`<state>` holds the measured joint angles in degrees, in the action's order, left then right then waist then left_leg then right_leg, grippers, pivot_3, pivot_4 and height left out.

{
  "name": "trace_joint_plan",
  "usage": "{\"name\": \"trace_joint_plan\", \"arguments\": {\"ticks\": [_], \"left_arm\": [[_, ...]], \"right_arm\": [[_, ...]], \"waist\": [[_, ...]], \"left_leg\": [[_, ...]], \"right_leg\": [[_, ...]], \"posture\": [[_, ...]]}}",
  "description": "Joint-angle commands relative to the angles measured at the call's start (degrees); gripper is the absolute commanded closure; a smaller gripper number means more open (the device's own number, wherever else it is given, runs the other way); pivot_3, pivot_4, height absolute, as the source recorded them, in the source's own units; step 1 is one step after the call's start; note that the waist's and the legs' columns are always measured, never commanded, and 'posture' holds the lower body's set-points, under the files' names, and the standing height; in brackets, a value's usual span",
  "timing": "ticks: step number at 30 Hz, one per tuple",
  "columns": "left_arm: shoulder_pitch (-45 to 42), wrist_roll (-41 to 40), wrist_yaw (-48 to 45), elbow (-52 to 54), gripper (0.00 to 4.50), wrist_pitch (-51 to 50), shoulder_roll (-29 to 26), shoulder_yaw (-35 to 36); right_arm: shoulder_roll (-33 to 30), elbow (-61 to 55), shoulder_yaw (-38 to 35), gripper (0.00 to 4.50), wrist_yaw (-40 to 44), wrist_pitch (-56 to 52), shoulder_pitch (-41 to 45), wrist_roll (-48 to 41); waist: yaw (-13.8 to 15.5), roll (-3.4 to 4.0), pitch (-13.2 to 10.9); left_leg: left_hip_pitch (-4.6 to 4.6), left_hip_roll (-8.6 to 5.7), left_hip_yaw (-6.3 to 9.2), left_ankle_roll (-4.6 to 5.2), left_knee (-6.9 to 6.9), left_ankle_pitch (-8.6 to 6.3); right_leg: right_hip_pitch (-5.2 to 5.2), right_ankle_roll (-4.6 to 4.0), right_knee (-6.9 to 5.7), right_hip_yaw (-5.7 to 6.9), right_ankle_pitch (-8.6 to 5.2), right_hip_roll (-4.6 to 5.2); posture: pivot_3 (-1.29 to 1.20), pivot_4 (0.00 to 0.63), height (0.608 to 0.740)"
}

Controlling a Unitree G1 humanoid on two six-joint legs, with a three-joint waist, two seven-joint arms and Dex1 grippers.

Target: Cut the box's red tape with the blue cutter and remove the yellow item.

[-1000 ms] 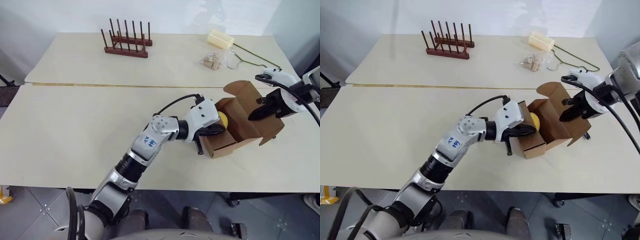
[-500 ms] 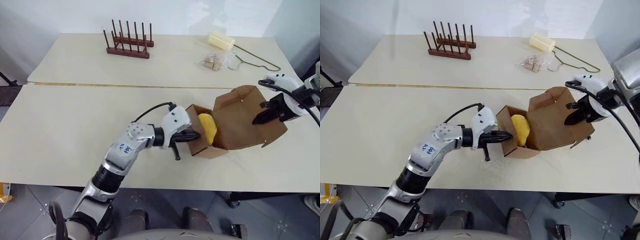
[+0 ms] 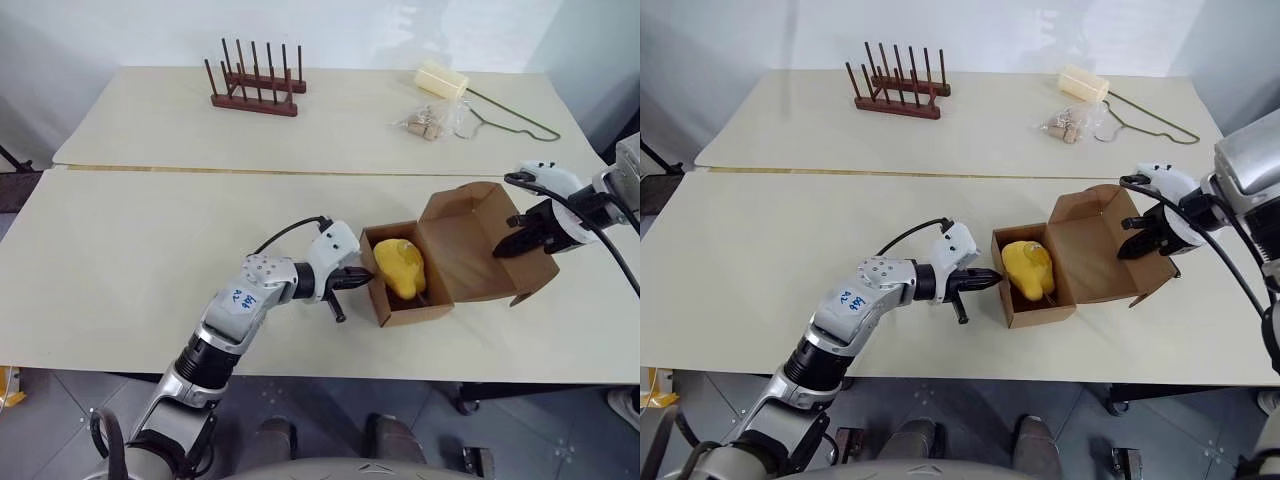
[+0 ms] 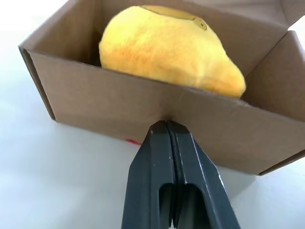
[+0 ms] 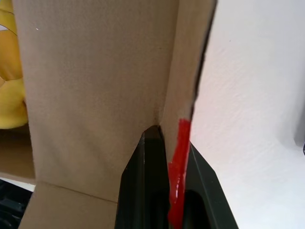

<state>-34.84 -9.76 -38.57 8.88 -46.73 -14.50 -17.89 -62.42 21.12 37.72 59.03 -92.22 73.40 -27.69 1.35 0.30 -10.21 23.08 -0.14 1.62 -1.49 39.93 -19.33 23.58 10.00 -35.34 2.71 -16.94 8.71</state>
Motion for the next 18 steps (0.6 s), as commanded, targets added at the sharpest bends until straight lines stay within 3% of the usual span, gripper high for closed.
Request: {"name": "trace_joint_plan", "arguments": {"ticks": [1,2,5,9,12,16,18], "left_arm": [[1.14,-1.71,0.52,3.44,4.5,-1.46,-0.82,2.04],[1.47,-1.94,0.77,3.75,4.5,-2.02,-1.2,2.68],[2.92,-3.01,1.03,5.32,3.92,-4.24,-4.2,6.05],[5.28,-4.89,0.39,6.56,2.7,-3.64,-10.22,13.36],[9.11,-9.34,-2.98,5.47,1.77,-3.74,-17.13,23.76],[18.79,-11.95,-10.76,4.44,0.54,2.15,-26.44,31.89],[24.32,-13.66,-14.83,4.57,0.02,5.8,-29.08,35.79]], "right_arm": [[-0.94,-4.26,-3.91,3.83,0.62,0.16,-1.63,-1.36],[-0.96,-4.98,-5.27,3.49,0.74,-0.05,-2.29,-2.09],[-1.85,-4.96,-11.84,2.5,0.29,0.81,-4.39,-3.0],[-7.14,-6.72,-21.04,1.14,4.08,4.84,-8.08,-5.99],[-12.26,-7.58,-27.8,0.11,8.68,17.56,-15.61,-5.55],[-12.4,-4.7,-40.3,0.0,19.01,31.22,-21.48,-10.03],[-10.29,-5.17,-46.58,0.0,19.61,36.11,-23.48,-11.71]], "waist": [[-0.02,0.0,0.0],[-0.02,0.0,0.0],[-0.03,0.0,0.0],[0.06,0.01,-0.01],[0.05,-0.02,-0.02],[-0.79,0.03,-0.05],[-1.29,0.1,-0.08]], "left_leg": [[0.0,0.0,0.0,0.0,0.01,0.0],[0.0,0.0,0.0,0.0,0.0,0.0],[0.0,0.01,0.01,0.0,0.0,0.0],[0.0,0.01,-0.01,0.0,-0.04,0.0],[0.01,0.01,-0.02,0.01,-0.07,-0.01],[-0.05,0.03,-0.17,0.03,-0.1,-0.03],[-0.17,0.06,-0.3,0.03,-0.23,-0.02]], "right_leg": [[0.0,0.0,0.0,0.0,0.0,0.0],[0.01,0.0,0.0,0.0,0.0,0.0],[0.02,0.0,-0.02,-0.01,0.0,0.0],[0.05,-0.01,-0.02,-0.01,-0.01,0.0],[0.04,-0.01,0.04,-0.01,-0.01,0.0],[0.06,-0.01,0.04,-0.1,-0.01,0.0],[0.05,-0.01,0.04,-0.19,-0.01,0.0]], "posture": [[0.0,0.15,0.74],[0.0,0.15,0.74],[0.0,0.15,0.74],[0.0,0.15,0.74],[0.0,0.15,0.74],[0.0,0.15,0.74],[0.0,0.15,0.74]]}}
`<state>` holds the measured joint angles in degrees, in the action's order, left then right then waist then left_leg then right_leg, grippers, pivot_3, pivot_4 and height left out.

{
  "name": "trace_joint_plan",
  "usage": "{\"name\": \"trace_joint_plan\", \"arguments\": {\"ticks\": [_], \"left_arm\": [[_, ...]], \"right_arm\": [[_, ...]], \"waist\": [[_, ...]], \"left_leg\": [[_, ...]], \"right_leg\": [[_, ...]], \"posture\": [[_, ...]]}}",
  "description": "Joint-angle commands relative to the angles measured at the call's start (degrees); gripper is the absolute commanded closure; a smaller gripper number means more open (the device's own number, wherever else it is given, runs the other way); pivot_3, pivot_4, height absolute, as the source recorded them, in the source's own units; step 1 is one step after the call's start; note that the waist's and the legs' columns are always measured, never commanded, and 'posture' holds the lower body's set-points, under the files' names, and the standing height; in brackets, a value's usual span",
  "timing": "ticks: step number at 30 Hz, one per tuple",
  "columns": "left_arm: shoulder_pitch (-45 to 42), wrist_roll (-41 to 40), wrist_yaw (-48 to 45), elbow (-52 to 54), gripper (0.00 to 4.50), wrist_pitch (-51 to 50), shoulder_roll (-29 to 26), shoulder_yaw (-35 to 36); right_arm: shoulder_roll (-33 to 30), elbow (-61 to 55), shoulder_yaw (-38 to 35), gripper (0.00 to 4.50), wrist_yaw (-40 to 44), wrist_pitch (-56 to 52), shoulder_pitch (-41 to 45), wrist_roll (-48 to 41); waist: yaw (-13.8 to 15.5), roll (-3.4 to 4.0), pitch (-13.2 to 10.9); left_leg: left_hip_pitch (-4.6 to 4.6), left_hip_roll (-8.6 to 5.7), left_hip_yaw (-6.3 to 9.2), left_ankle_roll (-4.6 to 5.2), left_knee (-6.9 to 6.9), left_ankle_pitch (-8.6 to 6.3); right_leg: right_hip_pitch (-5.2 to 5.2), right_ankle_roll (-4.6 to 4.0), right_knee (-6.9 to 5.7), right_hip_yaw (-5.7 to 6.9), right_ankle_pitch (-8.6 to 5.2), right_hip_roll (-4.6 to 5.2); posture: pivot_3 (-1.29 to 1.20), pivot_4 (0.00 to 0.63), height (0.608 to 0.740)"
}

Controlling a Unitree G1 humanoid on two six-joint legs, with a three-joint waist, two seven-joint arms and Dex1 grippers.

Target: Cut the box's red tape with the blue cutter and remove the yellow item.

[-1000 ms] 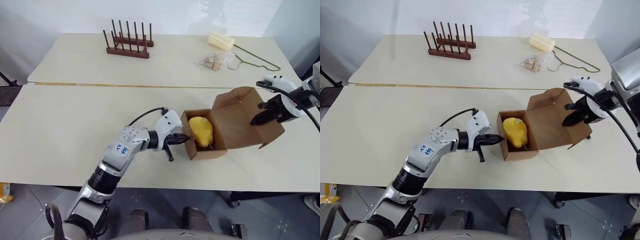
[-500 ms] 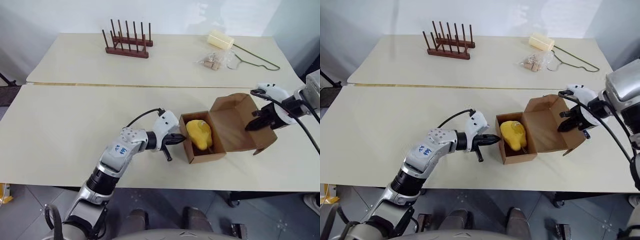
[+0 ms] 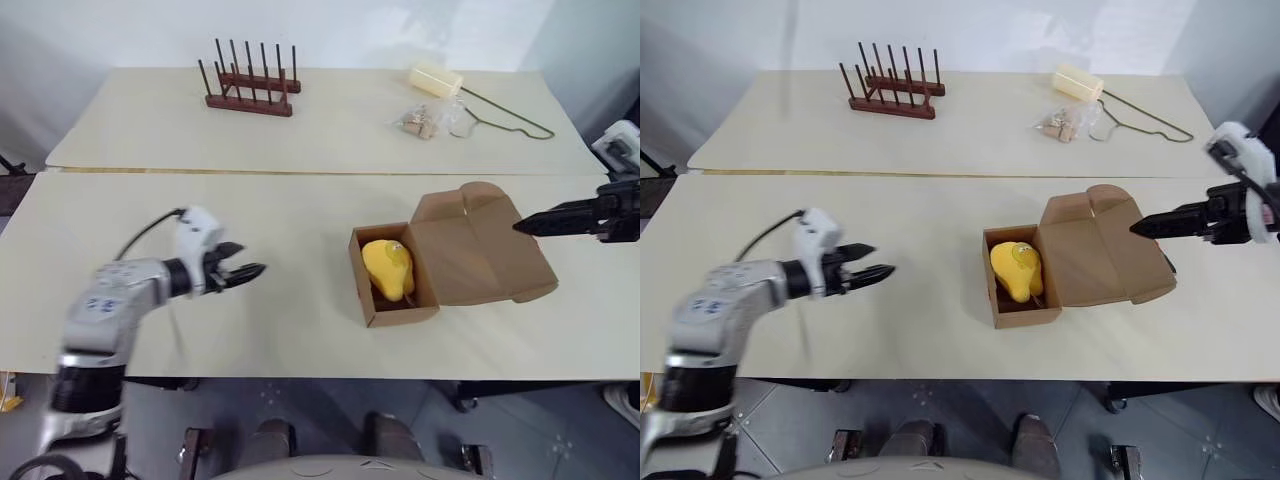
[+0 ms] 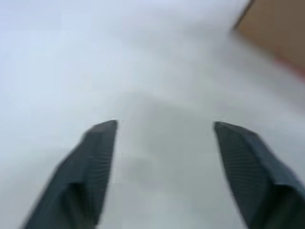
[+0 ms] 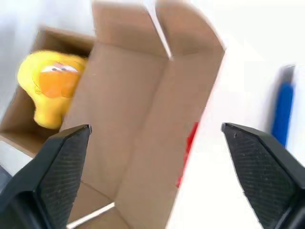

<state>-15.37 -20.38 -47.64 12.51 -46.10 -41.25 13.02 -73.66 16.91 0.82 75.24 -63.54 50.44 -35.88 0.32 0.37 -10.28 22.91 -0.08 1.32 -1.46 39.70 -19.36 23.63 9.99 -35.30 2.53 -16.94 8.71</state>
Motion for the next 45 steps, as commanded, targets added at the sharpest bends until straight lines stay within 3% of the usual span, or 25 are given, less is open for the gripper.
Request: {"name": "trace_joint_plan", "arguments": {"ticks": [1,5,8,11,13,16,18,21,26,31,35,45], "left_arm": [[7.65,-3.52,-7.55,0.43,0.02,8.2,-3.02,7.24],[15.97,-3.07,-11.33,-5.16,0.02,22.28,-3.45,15.74],[20.61,-1.98,-14.42,-8.39,0.02,26.5,-5.96,17.11],[26.6,-0.85,-17.74,-8.06,0.02,25.35,-10.91,16.4],[29.49,-1.17,-19.57,-2.1,0.02,19.75,-16.3,15.25],[19.11,-8.27,-16.61,5.27,0.02,10.98,-18.74,11.37],[3.13,-13.78,-15.25,7.81,0.02,2.71,-17.64,3.3],[-16.22,-14.14,-15.1,6.08,0.02,-5.85,-13.75,-9.51],[-42.18,-10.38,-18.47,-3.22,0.02,-11.27,-0.03,-29.49],[-54.48,4.23,-21.32,-18.68,0.02,4.5,11.47,-45.28],[-61.18,12.34,-21.94,-33.76,0.02,16.01,19.77,-49.26],[-68.45,24.01,-24.32,-59.97,0.02,33.31,30.61,-49.65]], "right_arm": [[2.66,-3.08,-11.72,0.0,2.65,12.8,-3.07,-2.42],[8.69,-16.57,-14.79,0.0,4.53,28.67,-17.67,0.45],[11.8,-21.41,-16.45,0.0,6.25,32.84,-24.71,-0.72],[13.16,-22.56,-16.76,0.0,7.1,33.67,-26.05,-2.18],[14.3,-23.13,-17.37,0.0,7.52,37.17,-27.29,-1.66],[15.64,-23.46,-18.66,0.0,6.35,39.02,-28.56,-1.85],[15.64,-23.06,-19.11,0.0,7.14,40.92,-29.82,-0.97],[15.02,-22.48,-20.04,0.0,8.27,42.49,-30.69,-1.03],[10.24,-18.52,-21.0,0.0,11.53,43.95,-29.89,0.29],[7.84,-19.56,-23.23,0.0,10.57,41.57,-34.54,-0.08],[9.31,-24.98,-26.96,0.0,6.87,38.33,-40.18,-1.98],[14.07,-38.69,-34.14,0.0,-1.74,31.17,-50.05,-7.42]], "waist": [[-0.37,0.0,0.0],[-0.4,-0.48,0.13],[-0.3,-0.48,0.11],[-0.32,-0.43,0.08],[-0.27,-0.49,0.06],[0.89,-0.59,0.06],[1.56,-0.62,0.04],[1.56,-0.63,0.05],[0.23,-0.6,0.07],[-0.08,-0.64,0.04],[0.18,-0.69,-0.02],[1.69,-0.79,-0.1]], "left_leg": [[-0.07,0.03,-0.03,-0.01,-0.06,0.0],[-0.71,0.16,-0.31,-0.06,-0.39,-0.03],[-0.74,0.14,-0.4,-0.06,-0.38,-0.03],[-0.73,0.12,-0.44,-0.03,-0.39,-0.04],[-0.75,0.14,-0.42,-0.03,-0.38,-0.04],[-0.77,0.17,-0.36,-0.02,-0.38,-0.05],[-0.77,0.14,-0.31,0.01,-0.31,-0.03],[-0.72,0.1,-0.25,0.02,-0.07,-0.03],[-0.72,0.03,-0.44,0.09,-0.05,-0.1],[-0.74,0.05,-0.49,0.09,-0.09,-0.1],[-0.69,0.07,-0.53,0.09,-0.07,-0.1],[-0.58,0.05,-0.52,0.12,0.04,-0.11]], "right_leg": [[-0.01,0.0,-0.01,-0.01,0.0,-0.01],[-0.34,-0.08,0.01,0.02,-0.04,-0.02],[-0.34,-0.07,-0.02,-0.05,-0.03,0.01],[-0.27,-0.08,-0.06,-0.07,-0.03,0.04],[-0.29,-0.1,-0.05,-0.06,-0.03,0.04],[-0.33,-0.16,-0.09,-0.04,-0.04,0.02],[-0.38,-0.19,-0.12,-0.04,-0.01,0.03],[-0.41,-0.17,-0.26,-0.03,0.02,0.02],[-0.32,-0.14,-0.3,-0.08,0.04,0.05],[-0.33,-0.14,-0.2,-0.08,0.03,0.02],[-0.3,-0.13,-0.17,-0.08,0.04,0.01],[-0.26,-0.06,-0.11,-0.08,0.08,0.01]], "posture": [[0.0,0.15,0.74],[0.0,0.15,0.74],[0.0,0.15,0.74],[0.0,0.15,0.74],[0.0,0.15,0.74],[0.0,0.15,0.74],[0.0,0.15,0.74],[0.0,0.15,0.74],[0.0,0.15,0.74],[0.0,0.15,0.74],[0.0,0.15,0.74],[0.0,0.15,0.74]]}}
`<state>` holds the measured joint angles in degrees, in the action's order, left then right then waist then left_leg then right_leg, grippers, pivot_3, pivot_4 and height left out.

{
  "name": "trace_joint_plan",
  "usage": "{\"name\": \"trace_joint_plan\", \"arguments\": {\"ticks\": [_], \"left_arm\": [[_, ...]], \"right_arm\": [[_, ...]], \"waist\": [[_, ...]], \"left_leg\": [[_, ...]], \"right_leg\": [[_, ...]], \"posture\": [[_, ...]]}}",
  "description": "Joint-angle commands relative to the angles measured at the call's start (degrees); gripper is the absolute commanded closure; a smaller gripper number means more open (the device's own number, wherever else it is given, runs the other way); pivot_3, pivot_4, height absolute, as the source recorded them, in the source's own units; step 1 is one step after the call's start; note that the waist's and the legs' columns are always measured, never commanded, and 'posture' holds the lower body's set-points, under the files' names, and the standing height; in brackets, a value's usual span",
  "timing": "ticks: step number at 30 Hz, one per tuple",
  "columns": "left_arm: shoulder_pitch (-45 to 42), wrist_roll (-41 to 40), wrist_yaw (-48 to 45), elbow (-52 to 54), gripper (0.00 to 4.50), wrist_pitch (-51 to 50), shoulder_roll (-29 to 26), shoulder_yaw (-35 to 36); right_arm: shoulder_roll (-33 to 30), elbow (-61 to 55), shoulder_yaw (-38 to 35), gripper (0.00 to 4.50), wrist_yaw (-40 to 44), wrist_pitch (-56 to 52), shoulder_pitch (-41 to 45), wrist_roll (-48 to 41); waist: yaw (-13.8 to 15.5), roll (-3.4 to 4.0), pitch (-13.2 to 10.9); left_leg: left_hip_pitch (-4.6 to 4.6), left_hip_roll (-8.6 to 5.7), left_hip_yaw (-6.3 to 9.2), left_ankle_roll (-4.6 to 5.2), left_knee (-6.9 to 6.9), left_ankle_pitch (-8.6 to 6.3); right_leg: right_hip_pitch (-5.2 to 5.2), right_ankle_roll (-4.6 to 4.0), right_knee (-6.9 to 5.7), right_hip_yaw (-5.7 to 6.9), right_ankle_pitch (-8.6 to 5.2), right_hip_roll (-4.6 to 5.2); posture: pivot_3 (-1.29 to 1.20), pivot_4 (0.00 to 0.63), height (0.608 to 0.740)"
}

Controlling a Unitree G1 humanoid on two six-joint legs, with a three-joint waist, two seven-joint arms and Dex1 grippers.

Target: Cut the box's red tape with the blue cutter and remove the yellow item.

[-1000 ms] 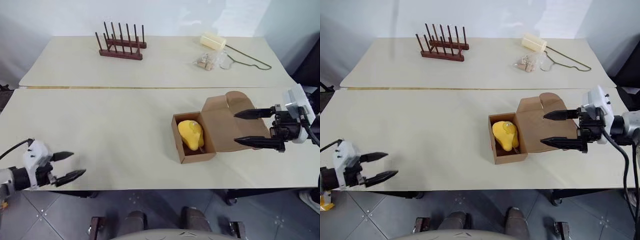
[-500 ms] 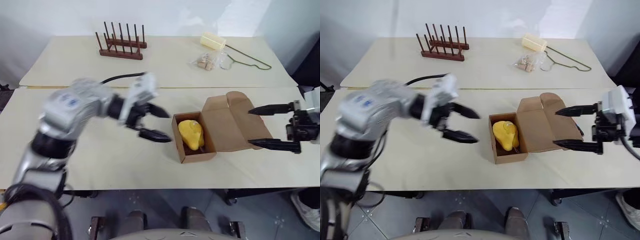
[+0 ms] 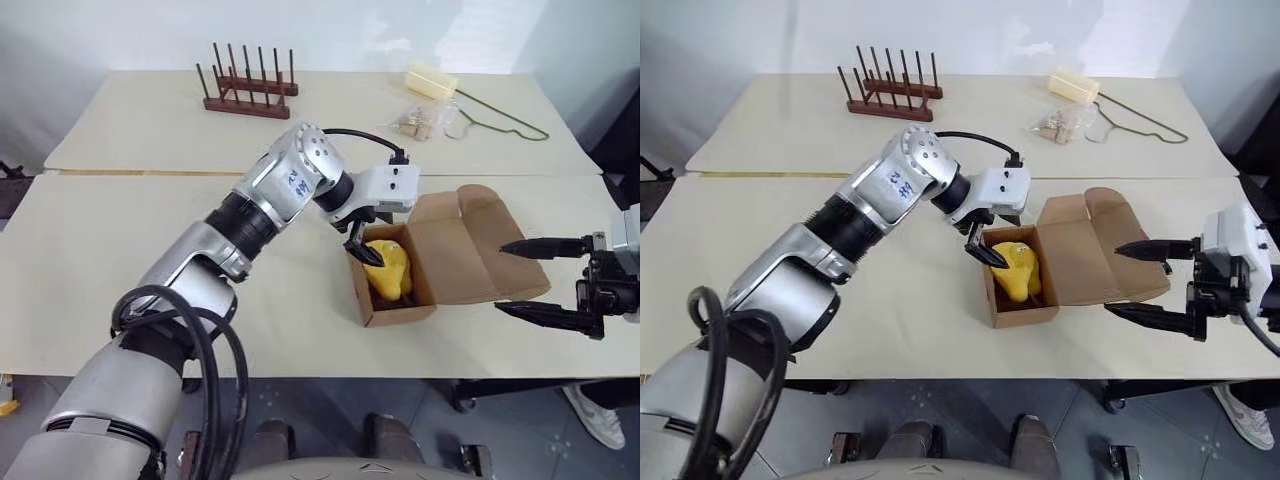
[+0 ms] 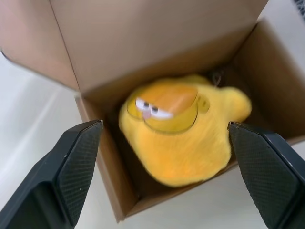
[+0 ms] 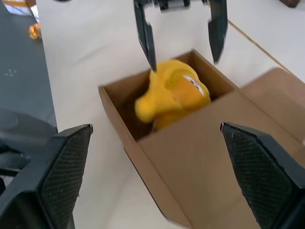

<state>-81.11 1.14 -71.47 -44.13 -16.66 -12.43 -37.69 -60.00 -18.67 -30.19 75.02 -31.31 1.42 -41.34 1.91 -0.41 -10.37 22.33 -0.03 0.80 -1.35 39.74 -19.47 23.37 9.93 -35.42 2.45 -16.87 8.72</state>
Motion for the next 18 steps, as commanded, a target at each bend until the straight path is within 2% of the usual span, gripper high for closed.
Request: {"name": "trace_joint_plan", "arguments": {"ticks": [1,3,6,13,15,18], "left_arm": [[-3.15,2.99,-0.85,-4.76,0.02,4.52,2.72,1.49],[-3.84,3.8,-1.74,-6.86,0.02,5.59,4.33,2.23],[-4.2,5.14,-2.6,-8.84,0.56,6.92,5.67,3.23],[-3.22,7.03,-4.03,-10.3,2.7,8.32,6.96,5.21],[-2.9,6.59,-4.31,-10.09,3.16,7.94,6.92,6.58],[-2.33,4.23,-5.17,-9.18,3.16,7.16,7.35,10.14]], "right_arm": [[0.48,-3.7,-3.38,0.0,-1.9,-1.39,-1.42,-2.4],[0.71,-4.54,-3.74,0.0,-2.85,-1.94,-1.68,-3.2],[0.87,-5.09,-3.85,0.0,-3.96,-2.2,-1.71,-3.85],[1.8,-5.21,-2.75,0.0,-5.71,-1.48,-1.26,-3.75],[2.02,-4.94,-2.27,0.0,-5.97,-1.14,-1.05,-3.54],[2.49,-4.42,-1.73,0.0,-6.45,-0.67,-0.38,-3.33]], "waist": [[0.19,-0.02,-0.01],[0.32,-0.03,-0.02],[0.44,-0.03,-0.02],[0.45,-0.03,-0.02],[0.48,-0.03,-0.02],[0.44,-0.03,-0.02]], "left_leg": [[0.03,0.0,0.0,0.02,0.04,-0.01],[0.06,0.0,0.0,0.05,0.09,-0.03],[0.06,0.0,0.01,0.07,0.1,-0.04],[0.06,0.0,0.01,0.07,0.11,-0.04],[0.06,0.0,0.01,0.07,0.11,-0.04],[0.06,0.0,0.01,0.08,0.12,-0.04]], "right_leg": [[0.0,0.01,0.0,0.0,0.01,0.0],[0.01,0.03,0.01,0.0,0.02,0.0],[0.0,0.03,0.0,0.0,0.02,0.0],[0.0,0.04,-0.02,0.0,0.02,0.0],[0.0,0.04,-0.01,0.0,0.02,0.0],[0.01,0.04,-0.02,0.0,0.02,0.0]], "posture": [[0.0,0.15,0.74],[0.0,0.15,0.74],[0.0,0.15,0.74],[0.0,0.15,0.74],[0.0,0.15,0.74],[0.0,0.15,0.74]]}}
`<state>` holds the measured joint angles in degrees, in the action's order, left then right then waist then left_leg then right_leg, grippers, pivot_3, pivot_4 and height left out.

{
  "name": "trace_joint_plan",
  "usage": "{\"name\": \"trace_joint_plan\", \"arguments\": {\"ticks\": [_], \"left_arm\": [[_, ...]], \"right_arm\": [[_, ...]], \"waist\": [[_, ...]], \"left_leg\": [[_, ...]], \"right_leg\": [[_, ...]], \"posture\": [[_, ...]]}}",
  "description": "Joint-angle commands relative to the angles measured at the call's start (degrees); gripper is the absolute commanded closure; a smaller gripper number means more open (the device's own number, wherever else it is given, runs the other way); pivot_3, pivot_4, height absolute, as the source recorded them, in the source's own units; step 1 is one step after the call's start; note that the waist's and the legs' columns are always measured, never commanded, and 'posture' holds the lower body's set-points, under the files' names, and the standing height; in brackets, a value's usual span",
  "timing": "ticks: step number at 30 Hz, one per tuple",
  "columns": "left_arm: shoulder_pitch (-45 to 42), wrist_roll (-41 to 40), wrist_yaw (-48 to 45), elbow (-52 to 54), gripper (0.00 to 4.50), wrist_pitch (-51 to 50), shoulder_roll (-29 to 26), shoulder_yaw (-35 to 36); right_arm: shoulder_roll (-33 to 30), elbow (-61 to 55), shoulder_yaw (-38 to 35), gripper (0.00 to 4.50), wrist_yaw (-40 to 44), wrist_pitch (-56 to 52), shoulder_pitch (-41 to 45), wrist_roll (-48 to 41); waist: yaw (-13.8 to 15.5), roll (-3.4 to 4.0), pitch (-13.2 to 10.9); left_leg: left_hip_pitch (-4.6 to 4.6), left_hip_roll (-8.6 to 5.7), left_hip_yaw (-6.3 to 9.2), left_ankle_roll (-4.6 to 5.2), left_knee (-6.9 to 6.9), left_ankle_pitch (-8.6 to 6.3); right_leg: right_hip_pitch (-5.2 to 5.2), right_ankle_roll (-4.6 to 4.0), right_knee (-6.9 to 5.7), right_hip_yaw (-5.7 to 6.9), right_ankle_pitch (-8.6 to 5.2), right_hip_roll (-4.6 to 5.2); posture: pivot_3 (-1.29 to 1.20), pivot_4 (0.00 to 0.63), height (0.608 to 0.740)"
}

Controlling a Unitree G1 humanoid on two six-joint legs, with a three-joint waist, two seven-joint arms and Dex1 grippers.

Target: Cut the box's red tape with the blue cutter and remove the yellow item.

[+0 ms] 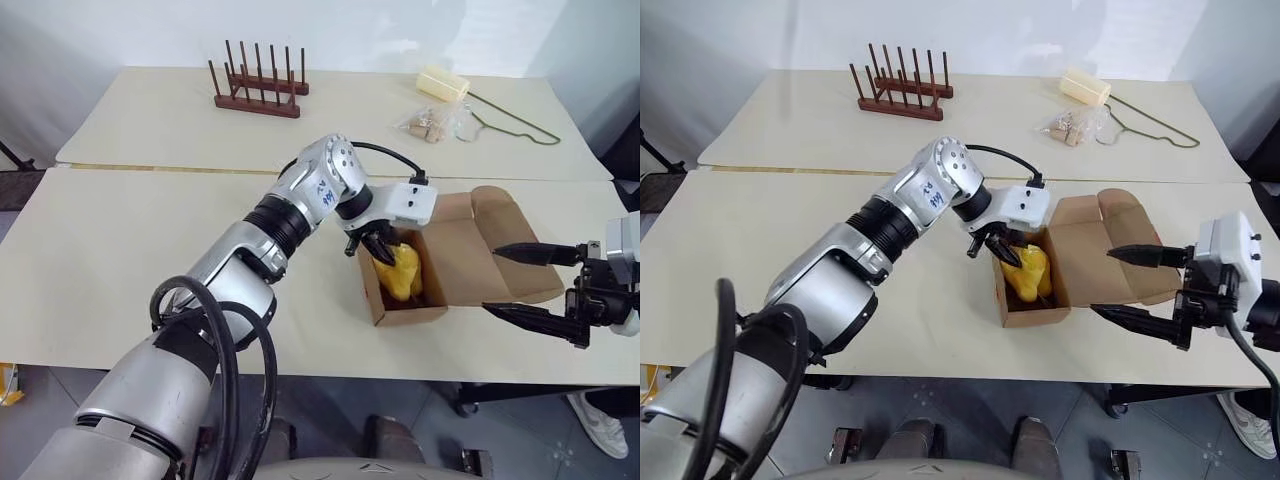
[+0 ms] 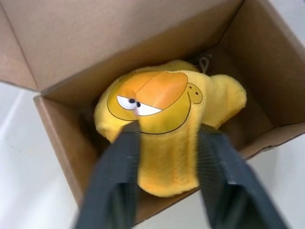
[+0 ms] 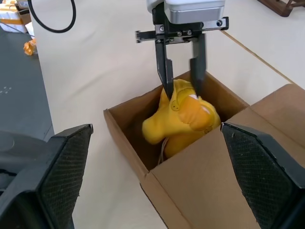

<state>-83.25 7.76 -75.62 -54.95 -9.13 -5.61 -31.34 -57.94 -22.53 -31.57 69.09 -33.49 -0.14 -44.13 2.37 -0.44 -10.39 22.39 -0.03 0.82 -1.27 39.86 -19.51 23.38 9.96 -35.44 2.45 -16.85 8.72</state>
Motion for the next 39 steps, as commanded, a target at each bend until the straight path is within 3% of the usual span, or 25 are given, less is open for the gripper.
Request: {"name": "trace_joint_plan", "arguments": {"ticks": [1,3,8,11,15,20,23,29,33,34,39], "left_arm": [[-0.01,-3.54,-1.0,2.02,3.16,-1.25,0.94,5.48],[1.04,-8.91,0.01,3.82,3.33,-5.53,1.5,11.95],[5.62,-19.67,3.62,9.53,4.47,-7.4,0.44,25.77],[10.46,-26.8,8.55,16.49,4.47,-11.37,-2.47,35.17],[19.52,-29.22,15.58,27.81,4.47,-12.96,-7.81,41.06],[45.68,-27.03,22.44,48.07,4.47,-11.57,-23.39,52.17],[59.74,-26.98,26.03,54.62,4.47,-10.98,-29.02,59.93],[79.31,-25.7,29.18,57.25,4.47,-4.84,-31.42,67.51],[82.98,-27.13,30.38,56.69,4.47,-3.9,-31.19,67.24],[83.22,-27.51,30.3,56.7,4.02,-3.39,-31.34,67.1],[84.41,-29.6,30.47,57.09,2.62,-2.98,-32.17,68.78]], "right_arm": [[0.55,-0.4,-0.2,0.0,-0.62,1.61,1.35,-0.48],[1.94,0.05,0.48,0.0,-1.72,2.27,2.23,-0.58],[5.0,0.27,2.11,0.0,-3.57,3.51,3.06,-0.46],[6.53,0.32,3.37,0.0,-4.66,3.34,4.26,-1.42],[8.14,0.64,5.46,0.0,-5.28,3.59,6.66,-1.76],[13.8,-0.08,11.61,0.0,-5.65,5.23,12.44,-3.1],[18.16,0.46,15.06,0.0,-3.0,9.25,14.46,-2.94],[23.03,5.2,23.15,0.0,1.19,14.58,18.06,1.48],[25.49,10.32,27.2,0.0,4.66,20.6,20.07,5.96],[25.89,11.39,27.36,0.0,4.82,21.52,20.37,6.4],[27.19,15.9,27.57,0.0,4.71,24.74,22.18,8.05]], "waist": [[-0.03,0.0,0.0],[-0.03,0.0,0.0],[-0.44,0.01,0.01],[-1.14,0.02,0.01],[-1.84,0.05,0.03],[-3.89,0.14,0.08],[-4.09,0.05,0.04],[-1.25,-0.04,0.06],[-0.75,-0.05,0.06],[-0.7,-0.05,0.06],[-1.51,-0.05,0.06]], "left_leg": [[0.0,0.0,0.0,0.0,0.0,0.0],[0.0,0.0,0.01,0.0,0.01,0.0],[0.0,0.01,0.04,0.0,0.05,0.0],[-0.02,0.02,0.05,0.0,0.06,0.0],[-0.12,0.05,0.08,-0.03,0.02,0.01],[-0.43,0.04,0.21,-0.05,-0.23,0.02],[-0.42,0.07,0.27,-0.19,-0.32,0.0],[-0.35,0.06,0.38,-0.2,0.07,-0.12],[-0.66,0.06,0.36,-0.14,0.01,-0.17],[-0.67,0.06,0.39,-0.14,0.01,-0.17],[-0.92,0.1,0.23,-0.16,-0.19,-0.19]], "right_leg": [[0.0,0.0,0.0,0.0,0.0,0.0],[0.0,0.0,-0.01,0.0,0.0,0.0],[0.0,0.0,-0.07,0.0,0.0,0.01],[0.0,0.0,-0.1,0.0,0.0,0.01],[0.0,-0.01,-0.17,-0.01,0.0,-0.01],[0.0,-0.06,-0.18,-0.02,-0.02,-0.03],[0.07,-0.1,-0.17,0.04,-0.03,-0.04],[-0.18,-0.25,-0.04,0.18,0.13,0.0],[-0.5,-0.29,-0.02,0.19,0.16,-0.02],[-0.51,-0.29,-0.03,0.22,0.16,-0.02],[-0.59,-0.31,-0.03,0.2,0.15,-0.03]], "posture": [[0.0,0.15,0.74],[0.0,0.15,0.74],[0.0,0.15,0.74],[0.0,0.15,0.74],[0.0,0.15,0.74],[0.0,0.15,0.74],[0.0,0.15,0.74],[0.0,0.15,0.74],[0.0,0.15,0.74],[0.0,0.15,0.74],[0.0,0.15,0.74]]}}
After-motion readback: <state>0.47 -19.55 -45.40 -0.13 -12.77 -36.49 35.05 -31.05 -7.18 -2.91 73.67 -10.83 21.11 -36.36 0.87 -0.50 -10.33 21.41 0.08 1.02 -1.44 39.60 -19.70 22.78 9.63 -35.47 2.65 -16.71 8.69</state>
